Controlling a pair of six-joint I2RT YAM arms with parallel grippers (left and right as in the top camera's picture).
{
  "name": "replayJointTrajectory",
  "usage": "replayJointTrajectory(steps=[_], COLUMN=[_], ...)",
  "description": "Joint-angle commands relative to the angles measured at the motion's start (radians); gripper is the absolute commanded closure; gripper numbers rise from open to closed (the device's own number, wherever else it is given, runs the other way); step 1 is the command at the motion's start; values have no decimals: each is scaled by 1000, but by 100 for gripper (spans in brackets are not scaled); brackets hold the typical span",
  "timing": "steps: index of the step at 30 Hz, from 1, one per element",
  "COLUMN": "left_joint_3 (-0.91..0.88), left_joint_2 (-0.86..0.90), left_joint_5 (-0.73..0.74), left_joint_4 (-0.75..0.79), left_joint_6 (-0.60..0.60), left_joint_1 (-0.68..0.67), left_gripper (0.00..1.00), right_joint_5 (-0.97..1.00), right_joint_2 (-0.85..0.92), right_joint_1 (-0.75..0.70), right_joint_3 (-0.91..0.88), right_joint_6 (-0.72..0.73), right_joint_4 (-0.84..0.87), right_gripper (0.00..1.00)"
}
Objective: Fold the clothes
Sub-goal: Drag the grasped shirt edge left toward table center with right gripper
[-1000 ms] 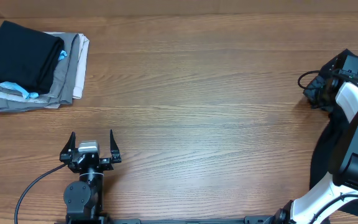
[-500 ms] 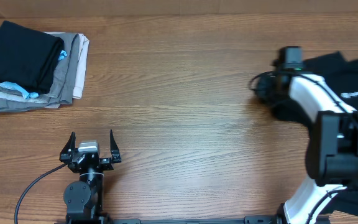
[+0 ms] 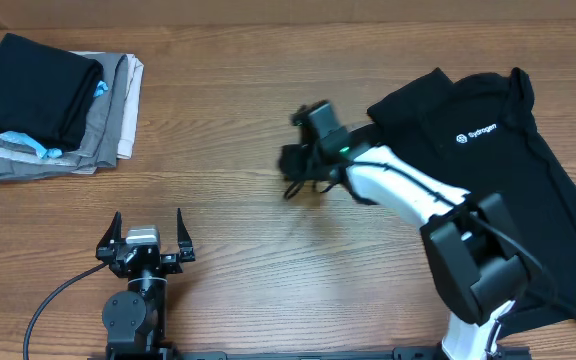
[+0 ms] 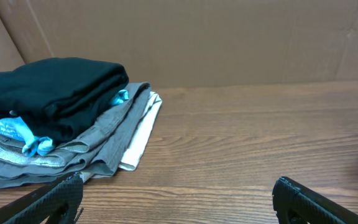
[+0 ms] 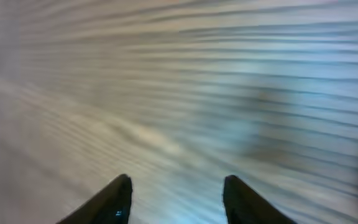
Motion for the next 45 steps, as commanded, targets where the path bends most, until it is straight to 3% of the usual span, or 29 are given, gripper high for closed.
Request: replayJointTrajectory(steps=[1, 9, 15, 20, 26, 30, 45], left_joint_3=[-4, -4, -4, -4, -4, -4, -4], left_joint_2=[-11, -11, -11, -11, -11, -11, -11], left_joint_5=[-12, -12, -12, -12, -12, -12, -12], left_joint_4=[1, 2, 2, 1, 1, 1, 1], left_joint_6=[16, 16, 16, 16, 16, 16, 16], left_joint_1=[7, 7, 7, 7, 7, 7, 7], left_gripper=[0, 0, 0, 0, 0, 0, 0], right_joint_5=[0, 1, 58, 112, 129, 208, 353], right_joint_2=[-3, -123, -147, -147, -147, -147, -146], right_joint_1=[2, -88, -107, -105, -126, -130, -132], right_joint_3=[38, 92, 77, -21, -126, -185, -192], right_joint_6=[-60, -61, -62, -62, -58, -54, -50], right_joint_4=[-21, -322, -515, -440, -316, -192, -208], right_gripper=[45, 45, 58, 71, 72, 70, 57])
